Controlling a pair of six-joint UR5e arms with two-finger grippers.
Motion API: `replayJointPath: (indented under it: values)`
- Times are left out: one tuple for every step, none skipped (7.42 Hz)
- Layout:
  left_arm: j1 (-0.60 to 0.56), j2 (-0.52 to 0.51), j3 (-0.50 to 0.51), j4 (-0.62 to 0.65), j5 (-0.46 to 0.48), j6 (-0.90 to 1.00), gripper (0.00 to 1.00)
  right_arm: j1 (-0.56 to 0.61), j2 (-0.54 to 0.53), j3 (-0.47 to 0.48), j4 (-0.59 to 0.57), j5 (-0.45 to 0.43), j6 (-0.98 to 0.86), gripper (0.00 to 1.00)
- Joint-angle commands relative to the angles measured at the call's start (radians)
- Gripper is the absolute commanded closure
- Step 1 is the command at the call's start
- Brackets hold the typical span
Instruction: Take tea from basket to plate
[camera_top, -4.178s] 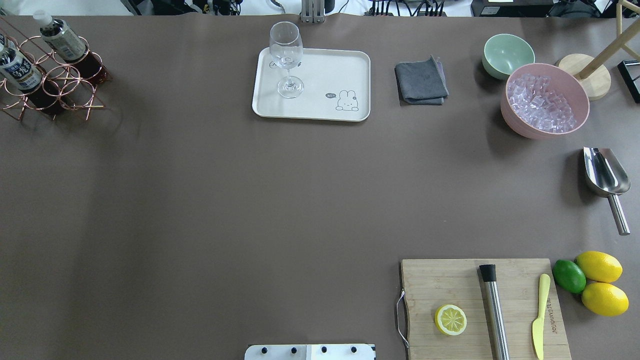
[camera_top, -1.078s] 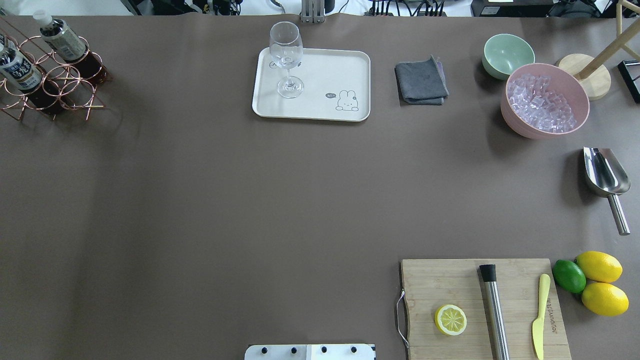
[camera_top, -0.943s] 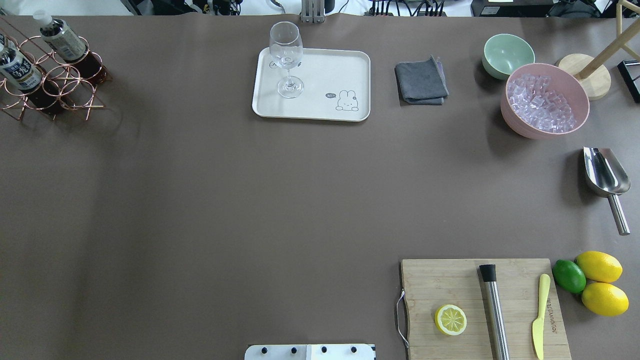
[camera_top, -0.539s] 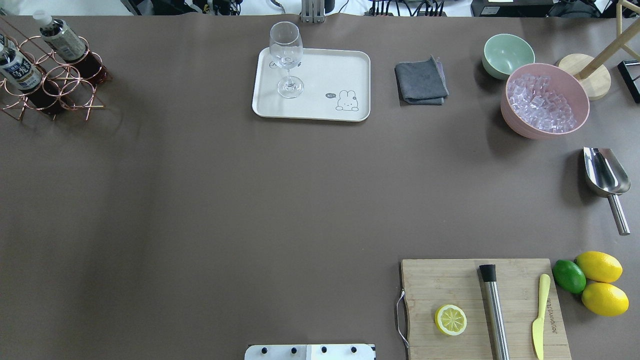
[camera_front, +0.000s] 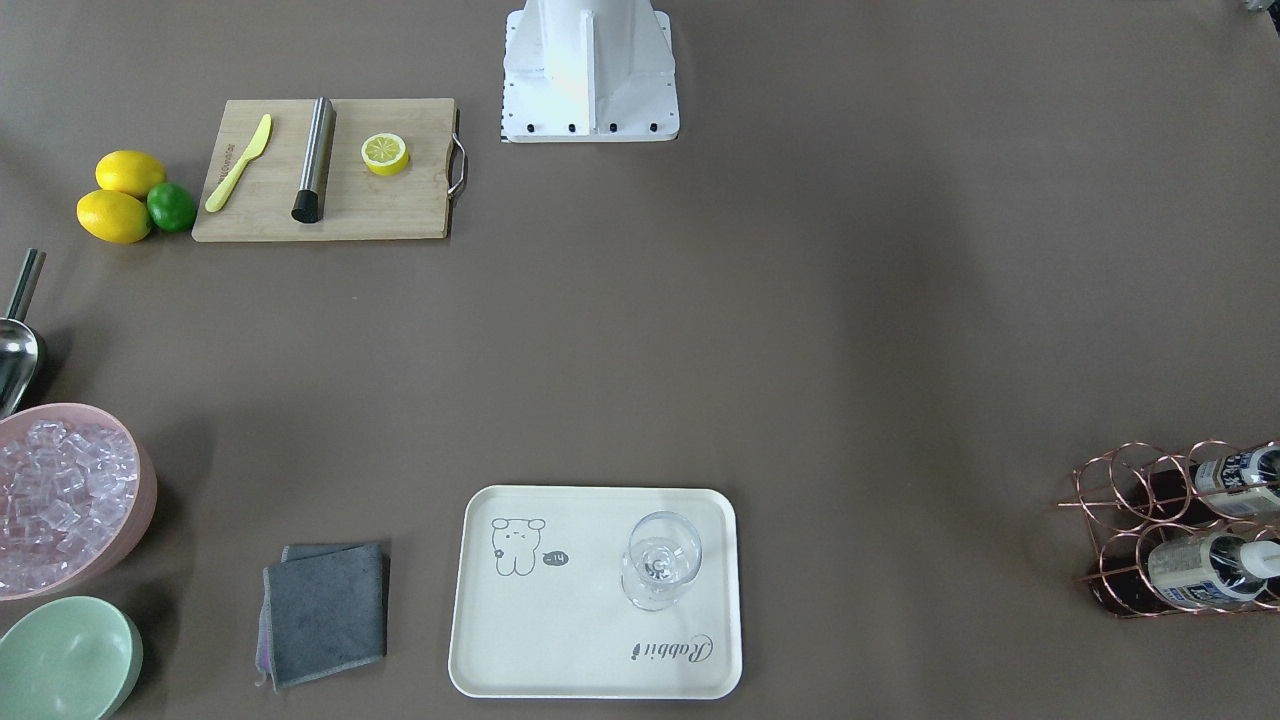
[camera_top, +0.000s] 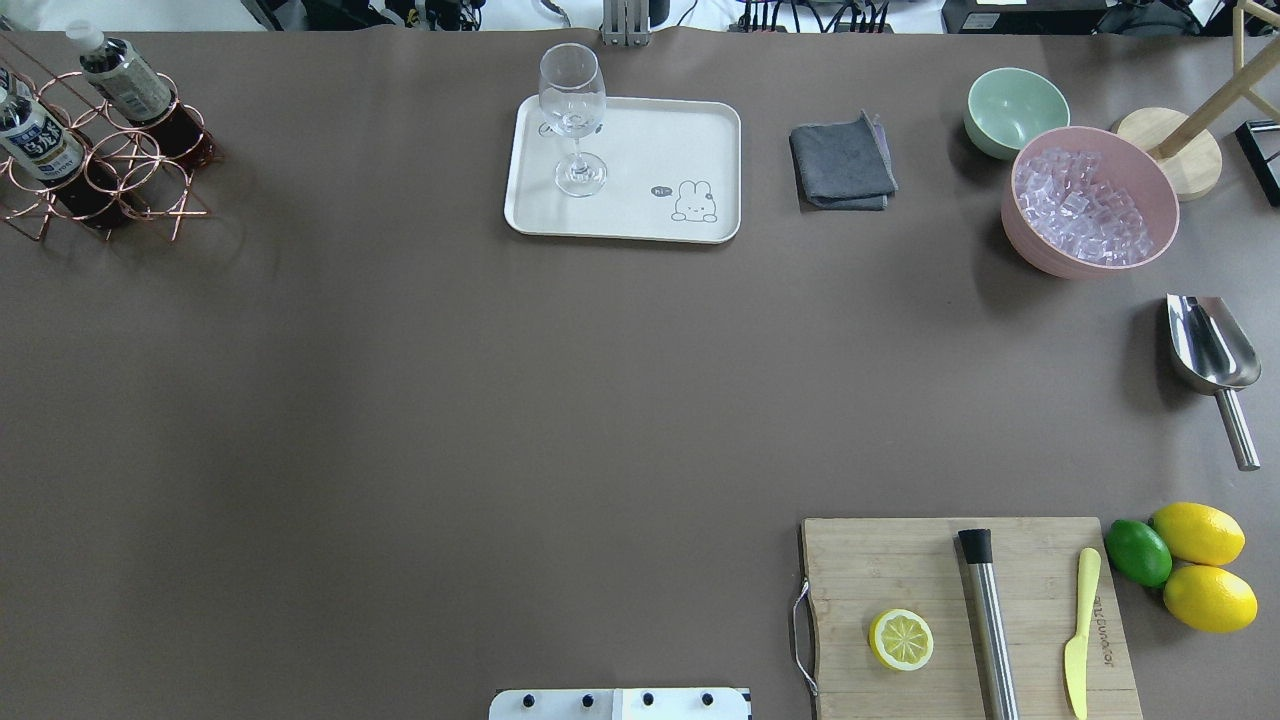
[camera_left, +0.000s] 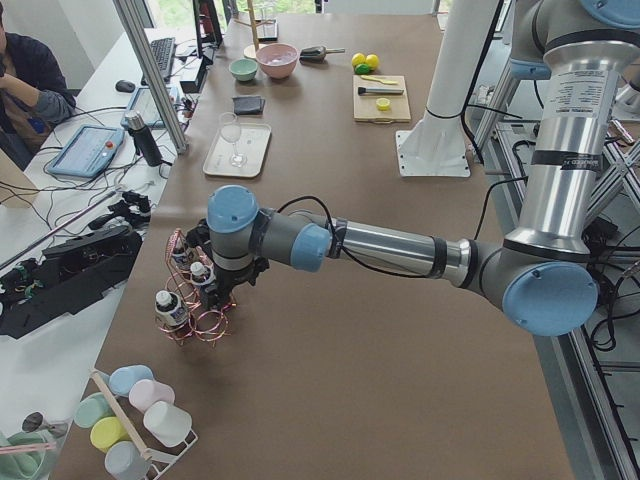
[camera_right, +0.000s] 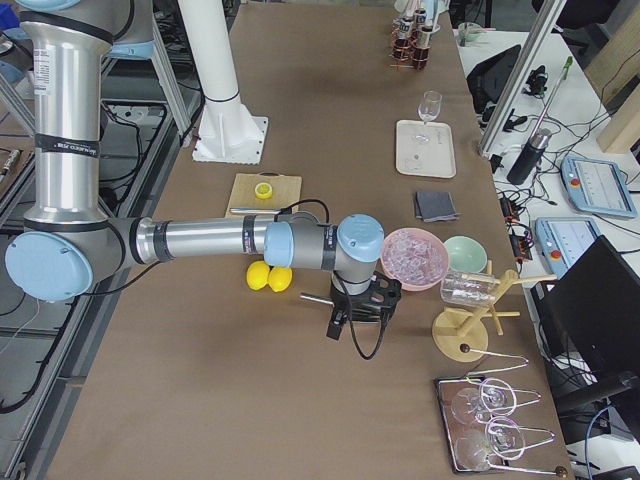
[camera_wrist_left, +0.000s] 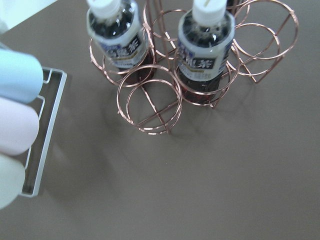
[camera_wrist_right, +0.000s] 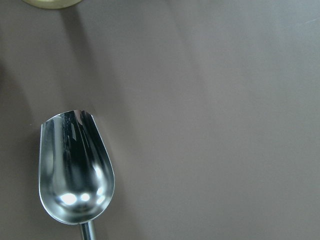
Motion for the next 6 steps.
replayJointPath:
  values:
    - [-0.019,-0.149,0.03,0.185,0.0,0.383,0.02,0.0,0.002,-0.003,0.001,0.0,0.0,0.0]
    - [-0.025,-0.179,0.036,0.21,-0.002,0.44,0.02,0.0,0.001,-0.001,0.001,0.0,0.0,0.0]
    - [-0.03,-0.218,0.055,0.24,-0.002,0.486,0.02,0.0,0.002,-0.002,0.001,0.0,0.0,0.0]
    - [-0.031,-0.251,0.058,0.306,-0.014,0.526,0.02,0.0,0.002,-0.003,0.001,-0.002,0.0,0.0]
    - [-0.03,-0.289,0.079,0.363,-0.015,0.536,0.02,0.0,0.001,-0.003,0.001,0.0,0.0,0.0]
    - [-0.068,-0.359,0.117,0.365,-0.014,0.585,0.02,0.0,0.001,-0.003,0.001,0.0,0.0,0.0]
